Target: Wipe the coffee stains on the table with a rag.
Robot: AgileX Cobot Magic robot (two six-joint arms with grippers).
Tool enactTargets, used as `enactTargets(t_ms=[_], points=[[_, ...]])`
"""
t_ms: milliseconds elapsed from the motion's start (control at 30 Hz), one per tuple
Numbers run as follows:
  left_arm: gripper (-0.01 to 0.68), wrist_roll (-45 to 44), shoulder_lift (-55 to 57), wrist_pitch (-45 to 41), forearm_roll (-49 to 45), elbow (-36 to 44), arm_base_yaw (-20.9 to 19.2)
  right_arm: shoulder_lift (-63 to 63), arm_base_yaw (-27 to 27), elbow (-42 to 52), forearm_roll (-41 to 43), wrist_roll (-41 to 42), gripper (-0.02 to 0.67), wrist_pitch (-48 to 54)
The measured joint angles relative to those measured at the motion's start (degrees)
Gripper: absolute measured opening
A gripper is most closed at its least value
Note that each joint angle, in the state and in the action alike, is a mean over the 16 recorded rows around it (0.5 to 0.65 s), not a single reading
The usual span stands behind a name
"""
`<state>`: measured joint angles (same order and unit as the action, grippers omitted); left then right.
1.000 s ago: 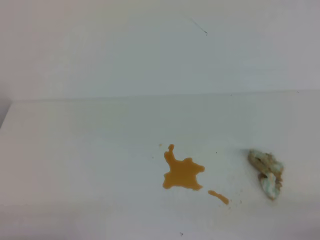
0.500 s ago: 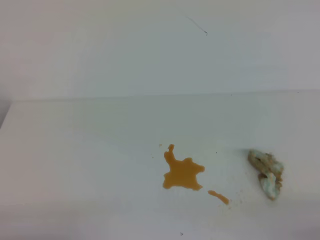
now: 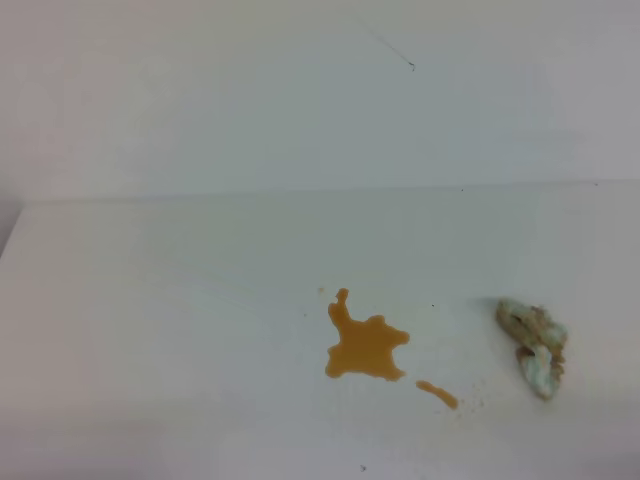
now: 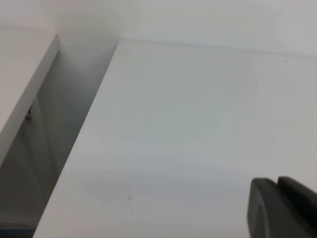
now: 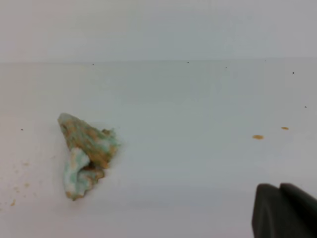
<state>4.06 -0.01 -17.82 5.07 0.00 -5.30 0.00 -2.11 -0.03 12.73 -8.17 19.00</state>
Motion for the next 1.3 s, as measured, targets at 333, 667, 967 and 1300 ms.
enactTargets(t_ms=[333, 667, 967, 1300], points=[[0.0, 0.0, 0.0, 0.0, 0.0, 0.0, 0.0, 0.0, 0.0, 0.0, 0.0, 0.0, -0.002, 0.0], [-0.001, 0.0, 0.0, 0.0, 0.0, 0.0, 0.0, 0.0, 0.0, 0.0, 0.0, 0.0, -0.002, 0.0], [-0.001, 0.0, 0.0, 0.0, 0.0, 0.0, 0.0, 0.0, 0.0, 0.0, 0.0, 0.0, -0.003, -0.2], [-0.001, 0.0, 0.0, 0.0, 0.0, 0.0, 0.0, 0.0, 0.0, 0.0, 0.0, -0.1, -0.003, -5.5]])
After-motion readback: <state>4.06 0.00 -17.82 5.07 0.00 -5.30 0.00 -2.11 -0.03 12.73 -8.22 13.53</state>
